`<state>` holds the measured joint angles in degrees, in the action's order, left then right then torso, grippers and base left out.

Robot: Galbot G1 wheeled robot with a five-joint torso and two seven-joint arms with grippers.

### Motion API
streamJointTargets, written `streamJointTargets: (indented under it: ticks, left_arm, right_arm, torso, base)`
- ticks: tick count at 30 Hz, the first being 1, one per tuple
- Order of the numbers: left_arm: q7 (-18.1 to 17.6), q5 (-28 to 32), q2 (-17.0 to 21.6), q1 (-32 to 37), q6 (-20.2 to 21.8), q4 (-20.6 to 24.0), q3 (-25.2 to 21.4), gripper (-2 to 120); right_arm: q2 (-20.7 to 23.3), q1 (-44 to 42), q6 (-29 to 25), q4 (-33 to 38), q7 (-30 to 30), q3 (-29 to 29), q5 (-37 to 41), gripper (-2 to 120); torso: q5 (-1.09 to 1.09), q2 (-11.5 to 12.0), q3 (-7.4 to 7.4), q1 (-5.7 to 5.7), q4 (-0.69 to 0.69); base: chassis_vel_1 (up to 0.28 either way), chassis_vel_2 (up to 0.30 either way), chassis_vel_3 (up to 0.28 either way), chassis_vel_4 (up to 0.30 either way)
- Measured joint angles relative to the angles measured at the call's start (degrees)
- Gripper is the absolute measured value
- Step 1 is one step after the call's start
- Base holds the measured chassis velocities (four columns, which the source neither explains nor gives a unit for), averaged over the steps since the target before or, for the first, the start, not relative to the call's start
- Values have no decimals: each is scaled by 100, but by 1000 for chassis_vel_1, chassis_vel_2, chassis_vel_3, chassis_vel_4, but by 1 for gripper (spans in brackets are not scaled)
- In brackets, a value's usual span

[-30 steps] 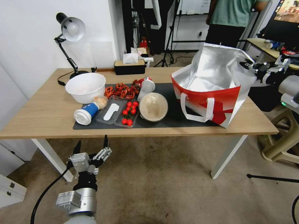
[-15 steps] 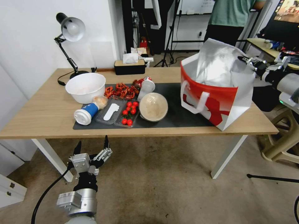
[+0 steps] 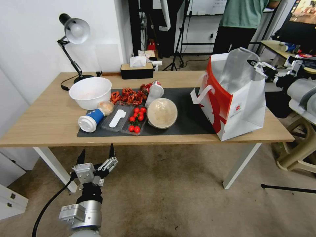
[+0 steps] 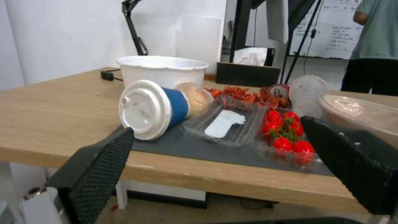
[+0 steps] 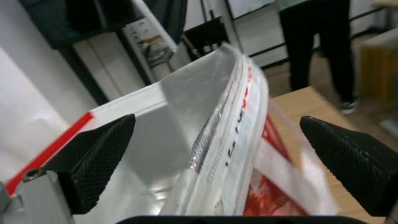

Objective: Pick up the food delivery bag from the floor and place it on the table.

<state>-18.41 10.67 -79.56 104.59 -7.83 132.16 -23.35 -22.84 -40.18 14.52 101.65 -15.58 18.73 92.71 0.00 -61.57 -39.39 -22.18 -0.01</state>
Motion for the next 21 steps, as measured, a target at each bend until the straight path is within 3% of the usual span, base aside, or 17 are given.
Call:
streamJointTargets:
  ticks: [13, 21]
  left_arm:
    - [-8, -13, 53, 32, -24, 53, 8, 100]
    - [-15, 0, 71, 49, -38, 103, 8, 100]
  right_arm:
    - [264, -368, -72, 311, -165, 419, -830, 100]
    - [375, -650, 14, 537, -231, 760, -830, 100]
  torso:
    - [0, 0, 0, -1, 1]
    - [0, 0, 0, -1, 1]
  base:
    - [0, 0, 0, 0]
    - [0, 0, 0, 0]
